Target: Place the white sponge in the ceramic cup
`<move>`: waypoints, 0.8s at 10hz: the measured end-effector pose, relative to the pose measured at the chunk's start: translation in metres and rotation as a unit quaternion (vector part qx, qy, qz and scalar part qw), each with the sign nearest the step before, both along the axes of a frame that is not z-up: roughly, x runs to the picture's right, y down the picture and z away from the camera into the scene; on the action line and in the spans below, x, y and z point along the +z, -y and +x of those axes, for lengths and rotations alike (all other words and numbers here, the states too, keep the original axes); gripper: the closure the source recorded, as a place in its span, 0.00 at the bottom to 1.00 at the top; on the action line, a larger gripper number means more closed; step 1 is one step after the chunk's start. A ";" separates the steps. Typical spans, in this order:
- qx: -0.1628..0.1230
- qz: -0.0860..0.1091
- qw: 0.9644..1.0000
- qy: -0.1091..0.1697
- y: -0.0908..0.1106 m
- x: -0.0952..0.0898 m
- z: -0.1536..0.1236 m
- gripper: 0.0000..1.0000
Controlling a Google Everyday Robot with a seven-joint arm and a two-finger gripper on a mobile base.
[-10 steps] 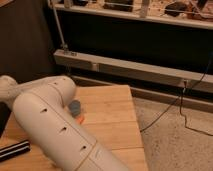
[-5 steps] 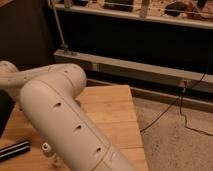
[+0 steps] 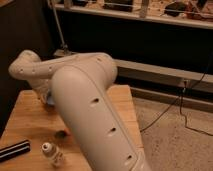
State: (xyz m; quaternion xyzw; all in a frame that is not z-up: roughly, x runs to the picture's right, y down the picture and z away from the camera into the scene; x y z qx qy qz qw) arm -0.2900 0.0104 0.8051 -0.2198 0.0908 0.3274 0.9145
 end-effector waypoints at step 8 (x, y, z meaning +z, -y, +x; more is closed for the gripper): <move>0.084 -0.001 0.996 -0.024 -0.020 -0.008 0.094 1.00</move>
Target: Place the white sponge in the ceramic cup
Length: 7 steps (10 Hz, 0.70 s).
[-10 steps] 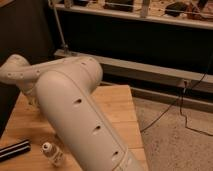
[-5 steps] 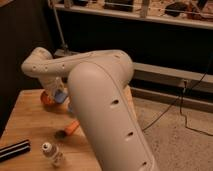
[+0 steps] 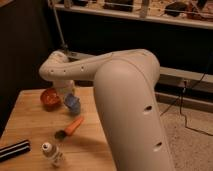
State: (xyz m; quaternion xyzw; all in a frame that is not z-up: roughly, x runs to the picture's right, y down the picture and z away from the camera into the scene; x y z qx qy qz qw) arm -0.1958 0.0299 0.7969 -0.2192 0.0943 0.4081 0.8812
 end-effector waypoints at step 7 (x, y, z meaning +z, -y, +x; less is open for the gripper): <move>0.007 -0.013 1.000 0.004 -0.021 0.009 0.014 0.68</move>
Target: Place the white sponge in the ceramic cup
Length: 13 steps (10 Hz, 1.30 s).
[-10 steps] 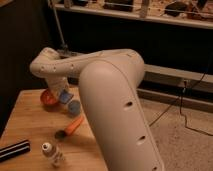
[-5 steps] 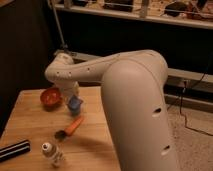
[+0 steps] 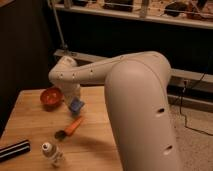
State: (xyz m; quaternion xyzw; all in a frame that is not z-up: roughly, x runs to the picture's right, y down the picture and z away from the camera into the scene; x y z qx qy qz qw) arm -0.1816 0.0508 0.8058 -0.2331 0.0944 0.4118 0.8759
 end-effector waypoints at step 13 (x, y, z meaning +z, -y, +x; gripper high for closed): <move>0.035 -0.034 0.997 -0.055 -0.004 0.051 0.008 0.20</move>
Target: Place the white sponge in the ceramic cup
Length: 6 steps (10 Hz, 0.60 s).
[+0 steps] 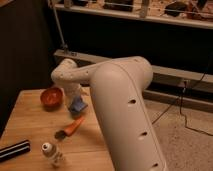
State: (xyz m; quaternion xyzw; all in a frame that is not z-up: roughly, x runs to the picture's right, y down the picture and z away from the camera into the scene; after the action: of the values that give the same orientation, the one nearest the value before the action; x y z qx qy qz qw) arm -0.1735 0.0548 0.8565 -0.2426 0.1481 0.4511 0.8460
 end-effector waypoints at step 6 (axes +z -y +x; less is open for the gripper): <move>0.059 -0.004 0.998 0.020 0.033 -0.023 0.010 0.20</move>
State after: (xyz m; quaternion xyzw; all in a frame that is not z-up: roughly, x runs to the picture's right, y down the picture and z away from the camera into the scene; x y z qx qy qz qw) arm -0.1637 0.0215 0.8331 -0.2633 0.1182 0.4950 0.8196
